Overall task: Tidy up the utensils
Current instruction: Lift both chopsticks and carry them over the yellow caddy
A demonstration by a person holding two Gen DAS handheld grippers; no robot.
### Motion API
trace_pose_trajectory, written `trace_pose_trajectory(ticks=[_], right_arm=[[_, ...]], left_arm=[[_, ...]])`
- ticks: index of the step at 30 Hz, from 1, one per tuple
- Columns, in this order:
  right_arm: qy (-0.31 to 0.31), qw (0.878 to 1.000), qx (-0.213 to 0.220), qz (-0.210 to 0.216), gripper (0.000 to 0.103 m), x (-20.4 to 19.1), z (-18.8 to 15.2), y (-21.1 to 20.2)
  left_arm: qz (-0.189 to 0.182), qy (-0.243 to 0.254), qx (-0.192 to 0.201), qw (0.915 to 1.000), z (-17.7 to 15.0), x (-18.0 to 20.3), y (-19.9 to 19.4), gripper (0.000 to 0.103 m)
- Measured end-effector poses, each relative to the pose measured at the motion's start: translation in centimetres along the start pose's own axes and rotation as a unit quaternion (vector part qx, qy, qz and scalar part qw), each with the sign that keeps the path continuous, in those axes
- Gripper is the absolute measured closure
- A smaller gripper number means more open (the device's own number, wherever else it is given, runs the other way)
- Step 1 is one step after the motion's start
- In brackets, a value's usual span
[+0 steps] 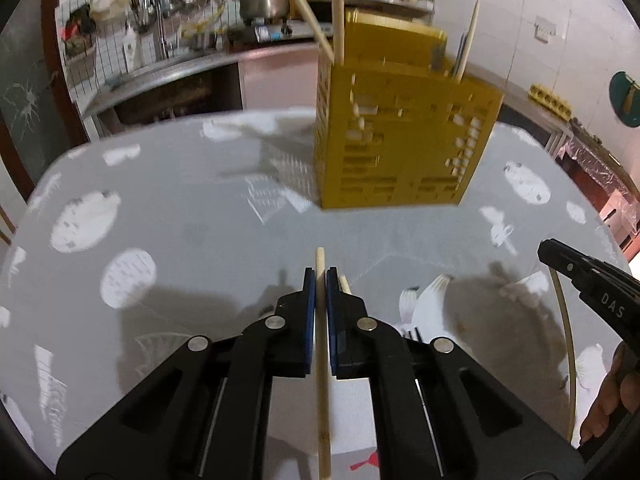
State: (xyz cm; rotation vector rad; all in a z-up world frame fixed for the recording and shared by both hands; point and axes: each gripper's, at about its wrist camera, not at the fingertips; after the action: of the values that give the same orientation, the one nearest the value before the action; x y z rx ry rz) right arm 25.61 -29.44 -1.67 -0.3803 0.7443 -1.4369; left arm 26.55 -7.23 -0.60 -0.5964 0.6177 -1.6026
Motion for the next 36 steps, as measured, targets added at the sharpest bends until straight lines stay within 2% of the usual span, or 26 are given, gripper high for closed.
trace_pose_trajectory(ticks=[7,15,19,27,36], right_arm=[[-0.003,0.997,0.068,0.029,0.097,-0.7,1.0,-3.9],[-0.011,0.989,0.135,0.052,0.097,-2.1,1.3,-7.5],[-0.017,0.984,0.165,0.059,0.097,-2.4,1.0,-8.9],[-0.014,0.981,0.182,0.062,0.097,-1.9,0.9,-10.1],[-0.017,0.971,0.229,0.063,0.097,-2.0,0.4,-12.0]], left_arm=[[-0.001,0.002,0.070,0.9975,0.9,-0.9,-4.8,0.099],[-0.009,-0.003,0.129,0.9917,0.8,-2.1,-8.6,0.099],[-0.014,-0.009,0.147,0.9891,0.5,-2.8,-9.7,0.099],[-0.016,-0.015,0.159,0.9870,0.1,-3.5,-10.4,0.099],[-0.025,-0.009,0.190,0.9815,-0.1,-3.1,-12.1,0.099]])
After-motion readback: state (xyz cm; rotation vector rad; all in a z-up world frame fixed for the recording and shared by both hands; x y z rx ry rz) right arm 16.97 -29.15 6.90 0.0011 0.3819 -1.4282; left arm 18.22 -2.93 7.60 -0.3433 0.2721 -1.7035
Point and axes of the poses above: each gripper's, at about its wrist camera, not at the fingertips, and y roughly the way its jaws point, x to its right, z to its top, and after that the axes turned 2 degrees about x, right-handed
